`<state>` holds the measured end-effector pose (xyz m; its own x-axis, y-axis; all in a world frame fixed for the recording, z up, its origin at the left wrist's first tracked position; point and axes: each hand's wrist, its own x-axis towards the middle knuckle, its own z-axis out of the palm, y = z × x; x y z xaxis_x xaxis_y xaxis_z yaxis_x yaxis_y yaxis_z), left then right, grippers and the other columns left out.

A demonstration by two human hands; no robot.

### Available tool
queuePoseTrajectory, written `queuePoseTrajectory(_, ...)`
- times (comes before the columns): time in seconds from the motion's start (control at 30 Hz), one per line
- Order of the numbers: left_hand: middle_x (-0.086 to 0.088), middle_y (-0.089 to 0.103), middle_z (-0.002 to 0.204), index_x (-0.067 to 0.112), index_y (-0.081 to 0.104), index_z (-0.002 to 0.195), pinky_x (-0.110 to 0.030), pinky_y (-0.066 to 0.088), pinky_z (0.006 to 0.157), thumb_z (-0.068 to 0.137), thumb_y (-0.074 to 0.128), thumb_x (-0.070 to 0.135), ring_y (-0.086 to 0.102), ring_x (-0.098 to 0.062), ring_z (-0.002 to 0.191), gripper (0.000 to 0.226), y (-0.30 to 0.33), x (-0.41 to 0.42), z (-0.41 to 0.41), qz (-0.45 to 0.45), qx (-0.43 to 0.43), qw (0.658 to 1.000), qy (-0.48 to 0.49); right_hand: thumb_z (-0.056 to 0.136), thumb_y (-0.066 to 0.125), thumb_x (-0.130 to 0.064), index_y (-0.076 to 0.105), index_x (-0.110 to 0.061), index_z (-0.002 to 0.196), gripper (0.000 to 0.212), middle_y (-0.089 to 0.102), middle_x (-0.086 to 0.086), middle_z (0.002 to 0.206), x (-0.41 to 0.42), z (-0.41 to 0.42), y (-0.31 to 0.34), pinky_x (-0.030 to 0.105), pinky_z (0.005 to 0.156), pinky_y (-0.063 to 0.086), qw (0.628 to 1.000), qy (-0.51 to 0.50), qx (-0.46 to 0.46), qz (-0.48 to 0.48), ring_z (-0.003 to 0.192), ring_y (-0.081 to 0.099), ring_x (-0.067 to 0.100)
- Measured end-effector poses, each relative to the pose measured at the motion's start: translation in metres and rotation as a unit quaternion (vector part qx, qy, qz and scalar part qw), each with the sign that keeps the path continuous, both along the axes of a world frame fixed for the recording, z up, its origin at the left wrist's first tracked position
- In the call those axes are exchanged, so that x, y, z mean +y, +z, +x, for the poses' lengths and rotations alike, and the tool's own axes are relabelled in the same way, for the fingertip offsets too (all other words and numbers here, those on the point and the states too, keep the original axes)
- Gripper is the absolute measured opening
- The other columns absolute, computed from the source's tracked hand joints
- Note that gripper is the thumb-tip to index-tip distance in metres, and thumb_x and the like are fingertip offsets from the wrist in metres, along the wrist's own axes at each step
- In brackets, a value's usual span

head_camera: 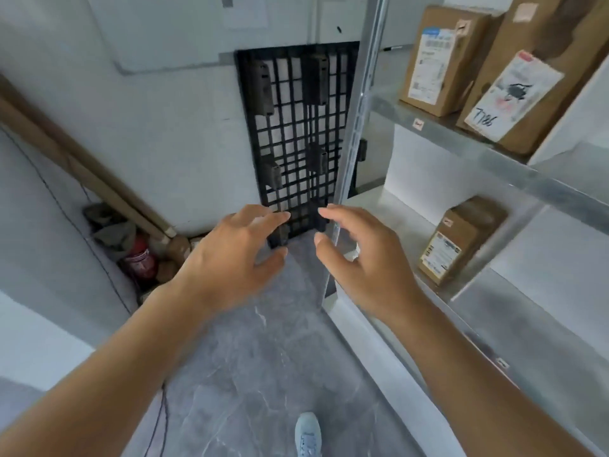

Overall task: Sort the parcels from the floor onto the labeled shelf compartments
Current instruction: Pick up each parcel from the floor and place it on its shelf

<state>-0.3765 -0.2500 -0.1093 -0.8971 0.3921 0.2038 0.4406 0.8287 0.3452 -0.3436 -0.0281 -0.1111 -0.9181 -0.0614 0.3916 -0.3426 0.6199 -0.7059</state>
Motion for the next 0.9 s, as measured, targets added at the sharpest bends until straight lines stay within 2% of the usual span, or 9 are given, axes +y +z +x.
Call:
queuePoseTrajectory(0.1, 0.002, 0.053, 0.144, 0.036, 0.047, 0.15, -0.044, 0.052, 0.104, 0.092, 0.044, 0.058, 0.059, -0.025, 0.124, 0.062, -0.027, -0.036, -0.055, -0.015, -0.039, 0.997, 0.057, 0.095, 0.06, -0.045, 0.065, -0.024, 0.137, 0.048, 0.061, -0.018, 0.138, -0.032, -0.077, -0.031, 0.028, 0.108, 0.048, 0.998, 0.055, -0.031, -0.015, 0.131, 0.052, -0.004)
queuePoseTrajectory(0.23, 0.001, 0.059, 0.138, 0.026, 0.056, 0.147, -0.02, 0.04, 0.103, 0.096, 0.064, 0.034, 0.059, -0.019, 0.124, 0.052, -0.056, -0.085, -0.124, -0.01, -0.069, 0.99, 0.124, 0.096, 0.062, -0.043, 0.066, -0.025, 0.135, 0.043, 0.062, -0.018, 0.134, -0.077, -0.174, -0.059, 0.034, 0.105, 0.051, 0.992, 0.109, -0.066, -0.015, 0.126, 0.056, -0.001)
queuePoseTrajectory(0.37, 0.002, 0.054, 0.145, 0.028, 0.052, 0.15, -0.027, 0.039, 0.099, 0.098, 0.065, 0.03, 0.054, -0.019, 0.125, 0.053, -0.076, -0.136, -0.169, -0.012, -0.104, 0.973, 0.206, 0.097, 0.061, -0.045, 0.065, -0.028, 0.135, 0.042, 0.062, -0.018, 0.132, -0.123, -0.248, -0.079, 0.031, 0.102, 0.051, 0.98, 0.176, -0.096, 0.013, 0.121, 0.057, 0.0)
queuePoseTrajectory(0.47, 0.0, 0.053, 0.148, 0.03, 0.048, 0.153, -0.03, 0.039, 0.102, 0.099, 0.063, 0.034, 0.052, -0.022, 0.132, 0.056, -0.094, -0.172, -0.205, -0.017, -0.129, 0.962, 0.24, 0.098, 0.064, -0.038, 0.065, -0.026, 0.136, 0.04, 0.063, -0.017, 0.134, -0.159, -0.298, -0.095, 0.018, 0.101, 0.046, 0.968, 0.216, -0.126, 0.028, 0.12, 0.055, -0.003)
queuePoseTrajectory(0.57, 0.001, 0.05, 0.148, 0.031, 0.046, 0.154, -0.027, 0.037, 0.094, 0.101, 0.06, 0.035, 0.053, -0.022, 0.128, 0.055, -0.118, -0.209, -0.246, -0.011, -0.161, 0.951, 0.265, 0.098, 0.066, -0.034, 0.066, -0.023, 0.136, 0.039, 0.063, -0.015, 0.134, -0.201, -0.349, -0.115, 0.014, 0.097, 0.045, 0.962, 0.228, -0.145, 0.043, 0.118, 0.053, -0.005)
queuePoseTrajectory(0.7, -0.002, 0.054, 0.141, 0.029, 0.05, 0.152, -0.031, 0.04, 0.1, 0.1, 0.061, 0.031, 0.054, -0.023, 0.127, 0.053, -0.172, -0.265, -0.312, 0.022, -0.188, 0.939, 0.288, 0.098, 0.064, -0.038, 0.066, -0.026, 0.136, 0.039, 0.062, -0.014, 0.132, -0.263, -0.414, -0.162, 0.01, 0.092, 0.041, 0.954, 0.23, -0.179, 0.075, 0.12, 0.055, -0.001)
queuePoseTrajectory(0.83, -0.004, 0.057, 0.132, 0.026, 0.055, 0.147, -0.032, 0.04, 0.102, 0.096, 0.059, 0.031, 0.056, -0.024, 0.122, 0.052, -0.242, -0.323, -0.375, 0.061, -0.243, 0.917, 0.31, 0.095, 0.062, -0.04, 0.065, -0.023, 0.135, 0.043, 0.064, -0.009, 0.132, -0.328, -0.472, -0.227, 0.027, 0.096, 0.051, 0.941, 0.233, -0.224, 0.101, 0.119, 0.059, 0.006)
queuePoseTrajectory(0.9, -0.004, 0.057, 0.132, 0.027, 0.055, 0.147, -0.035, 0.043, 0.104, 0.094, 0.056, 0.036, 0.056, -0.025, 0.122, 0.054, -0.274, -0.345, -0.402, 0.073, -0.271, 0.907, 0.315, 0.095, 0.059, -0.043, 0.062, -0.023, 0.138, 0.047, 0.06, -0.007, 0.136, -0.355, -0.499, -0.258, 0.037, 0.092, 0.056, 0.928, 0.25, -0.25, 0.119, 0.117, 0.06, 0.008)
